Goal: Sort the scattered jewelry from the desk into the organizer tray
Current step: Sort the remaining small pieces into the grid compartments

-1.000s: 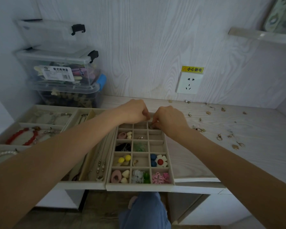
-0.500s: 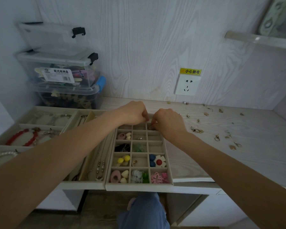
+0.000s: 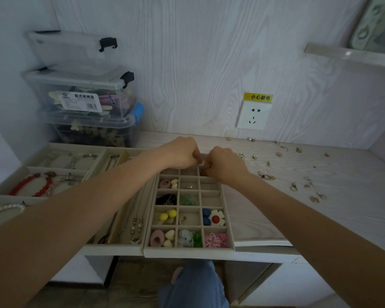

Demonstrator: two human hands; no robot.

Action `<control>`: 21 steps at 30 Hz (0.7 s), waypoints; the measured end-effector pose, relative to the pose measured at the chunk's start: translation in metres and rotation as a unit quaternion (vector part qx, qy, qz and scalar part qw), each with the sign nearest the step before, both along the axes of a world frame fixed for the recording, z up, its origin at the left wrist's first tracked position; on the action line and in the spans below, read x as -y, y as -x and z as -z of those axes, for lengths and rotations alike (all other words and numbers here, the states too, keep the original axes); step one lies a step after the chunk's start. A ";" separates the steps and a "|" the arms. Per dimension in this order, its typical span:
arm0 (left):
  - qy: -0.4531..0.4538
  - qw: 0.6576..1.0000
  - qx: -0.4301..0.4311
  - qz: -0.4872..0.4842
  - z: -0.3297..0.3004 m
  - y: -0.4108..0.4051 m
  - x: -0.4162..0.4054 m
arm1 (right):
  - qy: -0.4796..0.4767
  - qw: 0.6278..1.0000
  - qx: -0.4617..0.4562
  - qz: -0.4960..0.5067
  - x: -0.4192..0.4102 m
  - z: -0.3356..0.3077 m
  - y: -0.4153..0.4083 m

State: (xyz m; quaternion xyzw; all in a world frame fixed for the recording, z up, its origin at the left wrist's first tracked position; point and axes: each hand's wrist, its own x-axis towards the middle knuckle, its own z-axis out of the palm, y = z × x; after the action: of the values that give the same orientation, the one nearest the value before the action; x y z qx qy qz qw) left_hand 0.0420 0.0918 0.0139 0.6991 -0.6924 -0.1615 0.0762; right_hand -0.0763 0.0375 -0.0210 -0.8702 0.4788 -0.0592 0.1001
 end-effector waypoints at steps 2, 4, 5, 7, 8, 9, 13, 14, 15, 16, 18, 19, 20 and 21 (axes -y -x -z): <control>0.001 1.000 0.003 -0.002 0.000 0.000 0.000 | -0.010 1.000 0.005 0.008 0.002 0.001 -0.001; 0.001 1.000 0.001 -0.002 0.001 0.000 0.000 | -0.017 1.000 0.008 0.010 0.003 0.001 -0.001; 0.001 1.000 -0.001 -0.002 0.001 0.000 0.000 | -0.020 1.000 0.007 0.009 0.004 0.000 -0.001; 0.000 1.000 -0.001 -0.003 0.000 0.000 0.000 | -0.029 1.000 0.004 0.003 0.004 -0.002 -0.001; -0.001 1.000 0.000 -0.002 0.000 0.000 0.000 | -0.033 0.999 0.002 -0.001 0.005 -0.003 0.000; -0.003 1.000 0.001 -0.001 0.001 -0.001 0.001 | -0.033 0.999 -0.001 -0.006 0.005 -0.004 0.000; -0.007 1.000 0.003 -0.005 0.001 -0.001 0.001 | 0.015 0.998 -0.046 -0.039 0.002 -0.009 0.004; -0.006 1.000 0.001 -0.006 0.001 -0.001 0.001 | 0.029 0.997 -0.058 -0.047 0.000 -0.011 0.004; -0.003 1.000 -0.002 -0.006 0.001 0.000 0.002 | 0.040 0.996 -0.067 -0.052 -0.001 -0.012 0.004; 0.000 1.000 -0.004 -0.006 0.001 0.000 0.002 | 0.046 0.995 -0.074 -0.055 -0.002 -0.012 0.004; 0.002 1.000 -0.002 -0.007 0.001 0.001 0.002 | 0.049 0.994 -0.078 -0.058 -0.002 -0.013 0.004; 0.003 1.000 0.000 -0.007 0.001 0.001 0.003 | 0.050 0.994 -0.079 -0.060 -0.003 -0.014 0.004; 0.003 1.000 0.001 -0.009 0.001 0.001 0.003 | 0.054 0.993 -0.083 -0.063 -0.003 -0.014 0.004; 0.004 1.000 0.002 -0.011 0.001 0.001 0.004 | 0.059 0.992 -0.089 -0.067 -0.003 -0.014 0.004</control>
State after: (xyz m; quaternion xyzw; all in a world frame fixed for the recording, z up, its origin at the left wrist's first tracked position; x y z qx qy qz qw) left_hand 0.0414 0.0882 0.0127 0.7066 -0.6854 -0.1568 0.0795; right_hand -0.0802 0.0406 -0.0066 -0.9065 0.4222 -0.0025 0.0090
